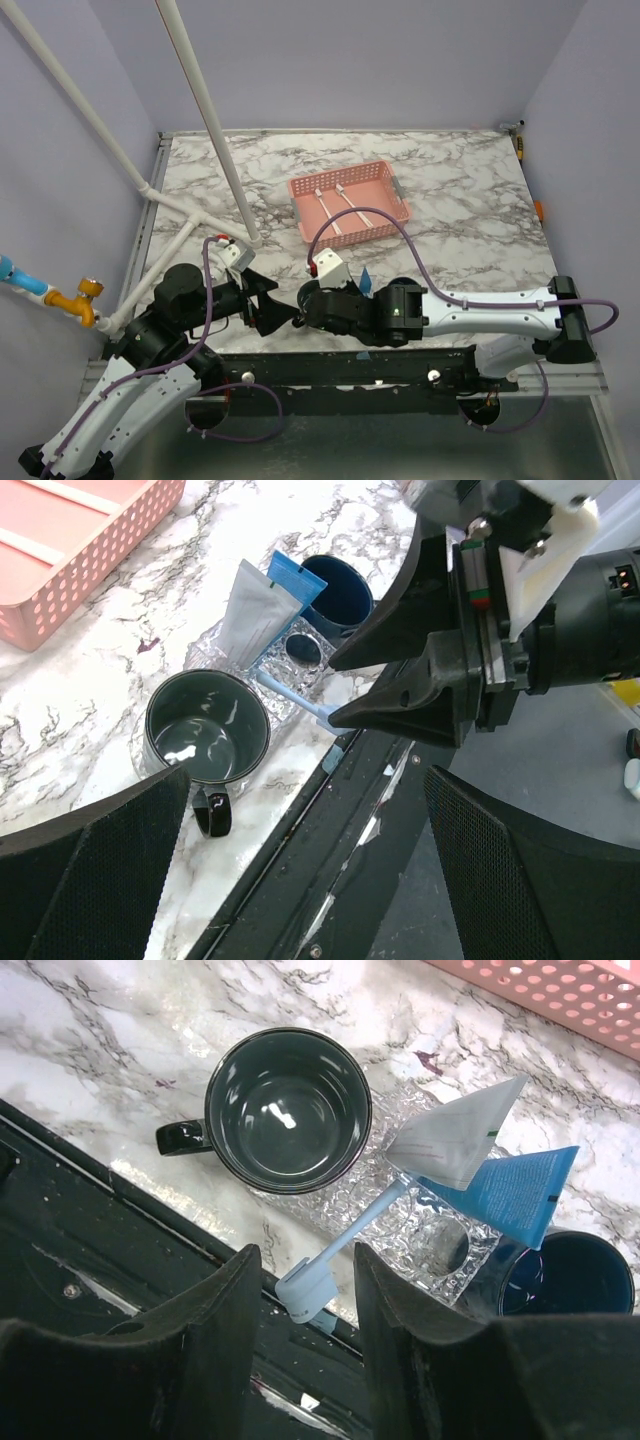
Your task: Prepare toiletry sets of a toothbrush and toothpaste on the tray
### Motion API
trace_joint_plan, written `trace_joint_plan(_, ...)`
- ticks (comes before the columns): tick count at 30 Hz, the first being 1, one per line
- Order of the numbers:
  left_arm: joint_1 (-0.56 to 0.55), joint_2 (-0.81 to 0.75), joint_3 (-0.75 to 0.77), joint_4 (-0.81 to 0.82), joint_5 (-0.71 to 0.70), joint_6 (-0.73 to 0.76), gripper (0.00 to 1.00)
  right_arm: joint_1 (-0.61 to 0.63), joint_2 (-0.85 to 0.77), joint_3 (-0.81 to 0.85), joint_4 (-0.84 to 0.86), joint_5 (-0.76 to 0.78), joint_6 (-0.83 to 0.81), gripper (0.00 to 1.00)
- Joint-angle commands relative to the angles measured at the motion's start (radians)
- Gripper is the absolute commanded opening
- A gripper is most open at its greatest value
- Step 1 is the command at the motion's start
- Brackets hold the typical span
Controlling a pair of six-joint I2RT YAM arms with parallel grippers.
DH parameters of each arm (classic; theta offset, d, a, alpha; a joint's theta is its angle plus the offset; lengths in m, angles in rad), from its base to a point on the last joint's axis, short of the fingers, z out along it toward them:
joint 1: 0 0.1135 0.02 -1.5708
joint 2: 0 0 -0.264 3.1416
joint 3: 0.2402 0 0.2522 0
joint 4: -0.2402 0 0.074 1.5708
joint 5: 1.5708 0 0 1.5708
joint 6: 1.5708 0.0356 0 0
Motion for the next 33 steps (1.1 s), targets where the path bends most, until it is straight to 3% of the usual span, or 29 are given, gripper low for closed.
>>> trace_joint_plan(1, 0.0, -0.011, -0.007, 0.022, 0.02, 0.009, 0.99, 0.01, -0.042, 0.043, -0.004, 0.001, 0.001, 0.46)
trace_joint_plan(12, -0.001, -0.01, -0.01, 0.026, 0.02, 0.008, 0.99, -0.053, -0.026, 0.185, -0.086, 0.086, 0.021, 0.51)
trace_joint_plan(23, -0.001, -0.016, -0.009, 0.02, 0.008, 0.008, 0.99, -0.349, 0.024, 0.228, 0.027, -0.111, -0.134, 0.5)
trace_joint_plan(33, 0.0, -0.003, -0.005, 0.018, 0.005, 0.008, 0.99, -0.631, 0.169, 0.278, 0.126, -0.362, -0.274, 0.46)
